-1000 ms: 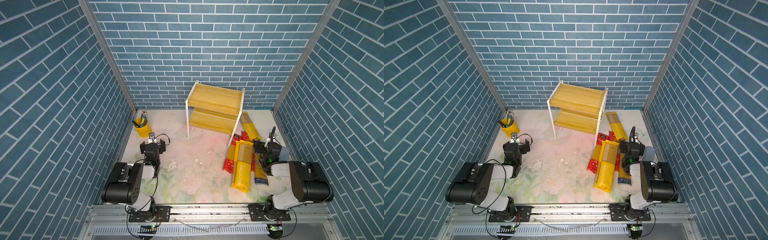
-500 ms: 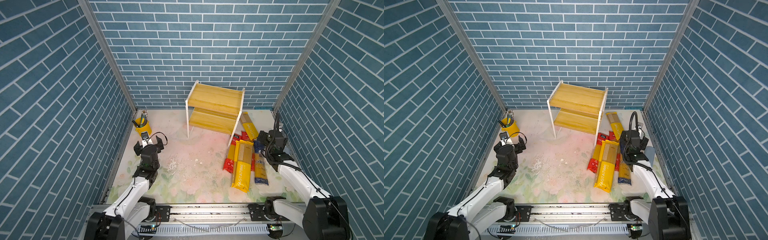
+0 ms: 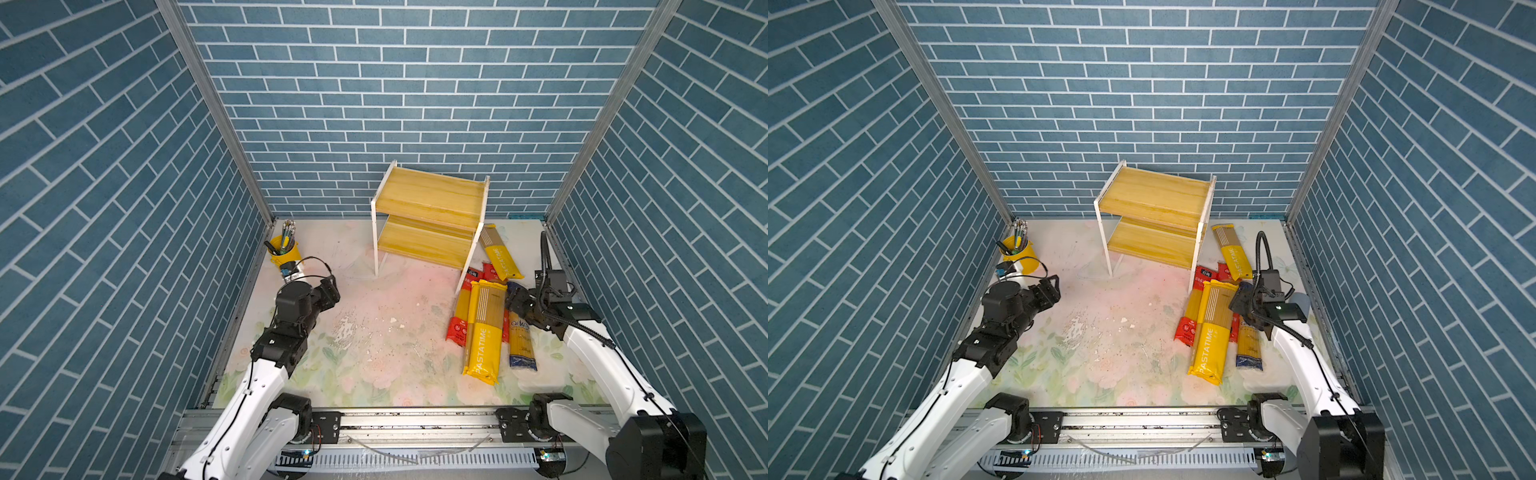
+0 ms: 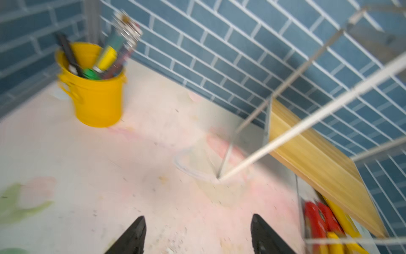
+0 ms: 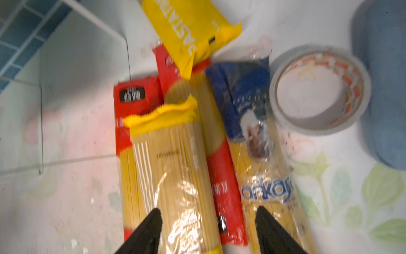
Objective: Arrange pasta packages on shelves
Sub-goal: Pick up the pasta bag.
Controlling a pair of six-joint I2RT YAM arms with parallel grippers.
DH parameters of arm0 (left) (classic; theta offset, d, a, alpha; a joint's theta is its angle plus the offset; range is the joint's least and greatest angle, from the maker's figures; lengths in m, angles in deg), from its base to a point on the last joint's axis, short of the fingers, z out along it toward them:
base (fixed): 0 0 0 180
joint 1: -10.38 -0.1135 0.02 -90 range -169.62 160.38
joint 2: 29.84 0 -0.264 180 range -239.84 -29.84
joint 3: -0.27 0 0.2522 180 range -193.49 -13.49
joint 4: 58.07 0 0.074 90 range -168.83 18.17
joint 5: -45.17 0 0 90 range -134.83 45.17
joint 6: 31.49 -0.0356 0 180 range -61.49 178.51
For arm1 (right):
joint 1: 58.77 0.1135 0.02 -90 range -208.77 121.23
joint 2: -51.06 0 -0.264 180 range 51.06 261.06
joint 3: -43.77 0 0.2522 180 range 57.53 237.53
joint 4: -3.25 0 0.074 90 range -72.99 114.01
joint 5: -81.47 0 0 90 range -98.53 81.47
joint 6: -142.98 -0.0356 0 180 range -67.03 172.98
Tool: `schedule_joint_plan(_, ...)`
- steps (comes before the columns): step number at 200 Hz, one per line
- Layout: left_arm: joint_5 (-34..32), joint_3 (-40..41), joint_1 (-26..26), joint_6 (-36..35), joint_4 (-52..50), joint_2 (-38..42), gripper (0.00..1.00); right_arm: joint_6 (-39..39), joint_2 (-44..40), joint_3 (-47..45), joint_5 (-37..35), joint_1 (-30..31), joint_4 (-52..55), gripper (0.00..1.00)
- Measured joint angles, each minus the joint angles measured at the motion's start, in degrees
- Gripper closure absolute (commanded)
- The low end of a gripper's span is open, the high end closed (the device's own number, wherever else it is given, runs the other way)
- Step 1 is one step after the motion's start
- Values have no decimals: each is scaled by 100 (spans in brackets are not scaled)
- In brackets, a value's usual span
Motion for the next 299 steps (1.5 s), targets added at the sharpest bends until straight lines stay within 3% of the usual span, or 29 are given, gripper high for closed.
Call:
schedule_joint_plan(34,-236,-44,1827,101,-225,-466,18,-153,-57,-507,378,264,173,19)
schedule_joint_plan(62,-662,-334,2964,96,-92,-1360,17,-227,240,-761,761,282,-17,8)
schedule_joint_plan(108,-999,-1058,4144,-94,774,-3101,17,-422,542,-1202,1641,232,-1027,15)
schedule_joint_plan(138,-994,-1443,4391,-162,1200,-3875,17,-511,280,-1239,1910,238,-1084,14)
schedule_joint_plan(186,-894,-1851,4422,-179,1364,-4478,18,-514,105,-1117,2094,240,-944,15)
schedule_joint_plan(299,-402,-2218,4422,35,1401,-4962,27,-914,-136,-1156,2367,240,-1117,26)
